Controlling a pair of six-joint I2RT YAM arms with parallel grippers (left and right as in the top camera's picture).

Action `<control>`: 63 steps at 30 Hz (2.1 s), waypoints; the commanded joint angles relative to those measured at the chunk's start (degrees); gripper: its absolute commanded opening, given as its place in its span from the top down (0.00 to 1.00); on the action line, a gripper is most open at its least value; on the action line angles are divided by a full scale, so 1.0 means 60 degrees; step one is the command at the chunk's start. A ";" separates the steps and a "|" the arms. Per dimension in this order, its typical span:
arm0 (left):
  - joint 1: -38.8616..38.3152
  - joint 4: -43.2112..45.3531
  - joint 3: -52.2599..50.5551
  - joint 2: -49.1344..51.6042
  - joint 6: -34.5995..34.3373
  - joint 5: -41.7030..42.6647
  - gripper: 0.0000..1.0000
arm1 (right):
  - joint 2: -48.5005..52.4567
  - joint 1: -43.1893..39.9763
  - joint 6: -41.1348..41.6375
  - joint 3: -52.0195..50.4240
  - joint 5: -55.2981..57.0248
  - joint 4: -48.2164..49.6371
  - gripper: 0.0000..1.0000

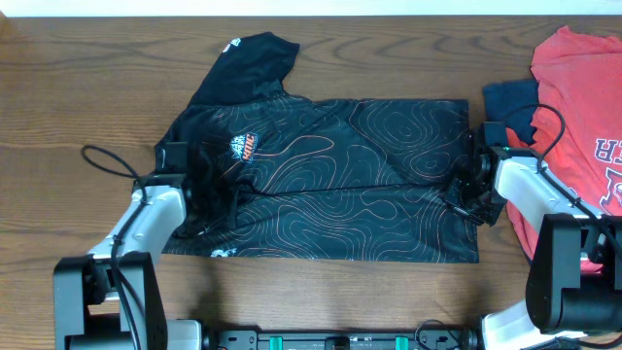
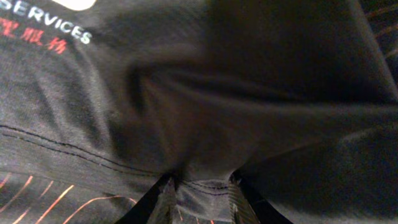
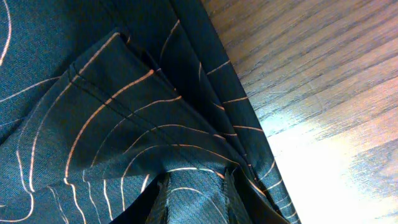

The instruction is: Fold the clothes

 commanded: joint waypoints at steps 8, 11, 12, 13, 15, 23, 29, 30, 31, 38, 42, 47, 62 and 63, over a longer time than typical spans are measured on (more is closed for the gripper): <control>0.0987 -0.0401 -0.0994 0.0863 -0.0404 0.0259 0.68 | 0.0670 0.0004 0.0295 -0.0681 0.0219 -0.0120 0.72; 0.0991 -0.0517 -0.0994 0.0772 -0.0444 0.0259 0.68 | 0.0670 0.0004 0.0488 -0.0681 0.0219 -0.0120 0.72; 0.0991 -0.0561 -0.0994 0.0707 -0.0495 0.0255 0.69 | 0.0670 0.0004 0.0586 -0.0681 0.0222 -0.0124 0.72; 0.0991 -0.0619 -0.0994 0.0627 -0.0608 0.0255 0.68 | 0.0670 0.0000 0.0696 -0.0681 0.0222 -0.0124 0.72; 0.0991 -0.0696 -0.0994 0.0404 -0.0834 0.0255 0.68 | 0.0670 -0.0007 0.0878 -0.0681 0.0222 -0.0131 0.72; 0.0987 -0.0652 -0.0991 -0.0678 -0.0827 0.0255 0.51 | 0.0474 -0.0102 0.1038 -0.0601 0.0251 0.0018 0.72; 0.0980 -0.0816 -0.0783 -0.2084 -0.0204 0.0262 0.37 | -0.0845 -0.0102 0.0641 0.0321 0.0248 -0.0233 0.44; 0.0980 -0.0725 -0.0670 -0.2397 0.0022 0.0259 0.27 | -0.1115 -0.0102 0.0470 0.0557 0.0248 -0.0233 0.22; 0.0980 -0.0590 -0.0568 -0.2652 0.0259 0.0262 0.11 | -0.1337 -0.0102 0.0270 0.0765 0.0219 -0.0233 0.13; 0.0980 0.0477 0.0805 -0.3107 0.1461 0.0302 0.02 | -0.2430 -0.0091 -0.0903 0.1840 -0.0710 -0.0222 0.11; 0.0980 0.1169 0.1993 -0.2084 0.1967 0.0404 0.02 | -0.2463 -0.0084 -0.0903 0.1861 -0.0863 -0.0237 0.11; 0.0976 0.1508 0.4186 0.0098 0.2506 0.0754 0.02 | -0.2459 -0.0080 -0.0903 0.1858 -0.0863 -0.0350 0.11; 0.0667 0.3705 0.8353 0.5836 0.3654 0.1115 0.02 | -0.2459 0.0044 -0.0900 0.1858 -0.0860 -0.0557 0.12; 0.0645 0.3956 0.8353 0.5985 0.3683 0.1111 0.02 | -0.2459 0.0044 -0.0900 0.1858 -0.0860 -0.0554 0.12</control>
